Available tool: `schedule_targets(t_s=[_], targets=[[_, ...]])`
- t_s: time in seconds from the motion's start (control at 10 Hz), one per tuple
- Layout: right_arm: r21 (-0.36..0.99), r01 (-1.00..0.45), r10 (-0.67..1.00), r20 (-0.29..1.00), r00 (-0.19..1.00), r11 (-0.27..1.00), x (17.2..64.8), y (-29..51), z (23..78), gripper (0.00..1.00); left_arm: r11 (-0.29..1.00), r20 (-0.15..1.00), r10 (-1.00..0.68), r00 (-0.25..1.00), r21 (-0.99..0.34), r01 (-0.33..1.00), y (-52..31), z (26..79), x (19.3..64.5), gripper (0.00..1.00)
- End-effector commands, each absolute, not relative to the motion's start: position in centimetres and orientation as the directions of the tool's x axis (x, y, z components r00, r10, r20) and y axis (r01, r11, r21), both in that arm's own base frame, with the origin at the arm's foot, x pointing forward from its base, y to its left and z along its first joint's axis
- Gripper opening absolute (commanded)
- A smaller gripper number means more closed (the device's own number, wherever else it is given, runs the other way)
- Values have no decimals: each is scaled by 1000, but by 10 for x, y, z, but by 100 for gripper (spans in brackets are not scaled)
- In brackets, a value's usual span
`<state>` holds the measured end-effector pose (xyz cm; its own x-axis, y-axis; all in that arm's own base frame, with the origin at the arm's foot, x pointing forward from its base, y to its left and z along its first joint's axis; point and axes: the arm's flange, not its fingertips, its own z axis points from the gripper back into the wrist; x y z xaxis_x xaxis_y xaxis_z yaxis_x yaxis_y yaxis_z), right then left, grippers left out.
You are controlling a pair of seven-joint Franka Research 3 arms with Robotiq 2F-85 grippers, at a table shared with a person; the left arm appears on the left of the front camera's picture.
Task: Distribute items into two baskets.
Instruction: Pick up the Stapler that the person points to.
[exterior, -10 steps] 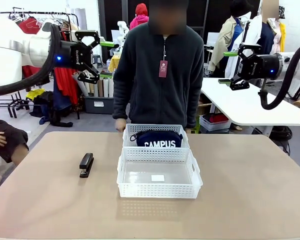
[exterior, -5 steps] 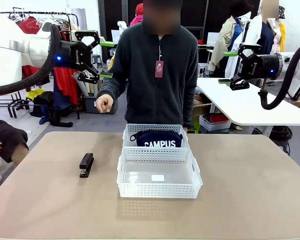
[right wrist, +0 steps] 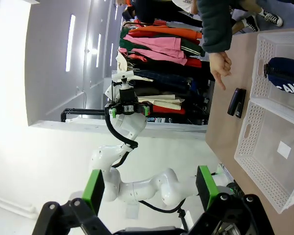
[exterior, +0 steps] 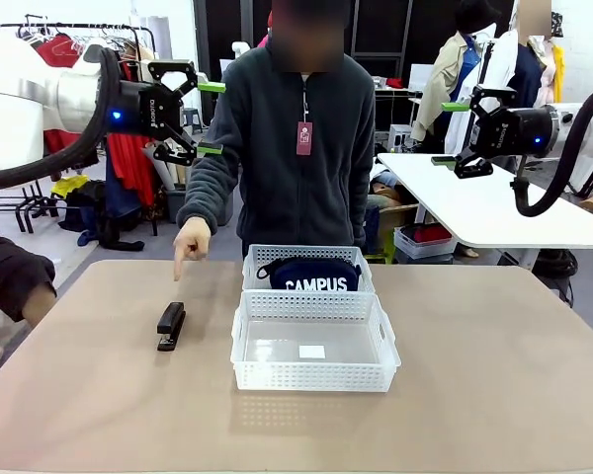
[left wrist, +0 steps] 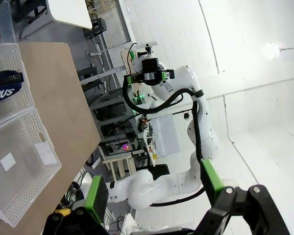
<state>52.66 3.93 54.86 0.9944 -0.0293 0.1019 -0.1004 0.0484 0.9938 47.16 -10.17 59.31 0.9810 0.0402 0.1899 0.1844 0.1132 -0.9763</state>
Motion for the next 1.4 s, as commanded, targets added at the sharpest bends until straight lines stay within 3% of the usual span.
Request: schedule_targets(t_s=[0.0, 0.6, 0.9, 1.3], targets=[[994, -102, -31, 103, 994, 47, 526, 39, 551, 100, 112, 195, 44, 980, -976, 189, -102, 595, 471, 100], [994, -102, -31, 103, 994, 47, 526, 39, 551, 100, 113, 190, 40, 981, -976, 184, -102, 593, 472, 100], [994, -102, -31, 103, 994, 47, 526, 39, 551, 100, 434, 102, 92, 990, -900, 53, -108, 594, 476, 100], [994, -102, -31, 103, 994, 47, 526, 39, 551, 100, 785, 161, 22, 987, -614, 82, -108, 596, 482, 100]])
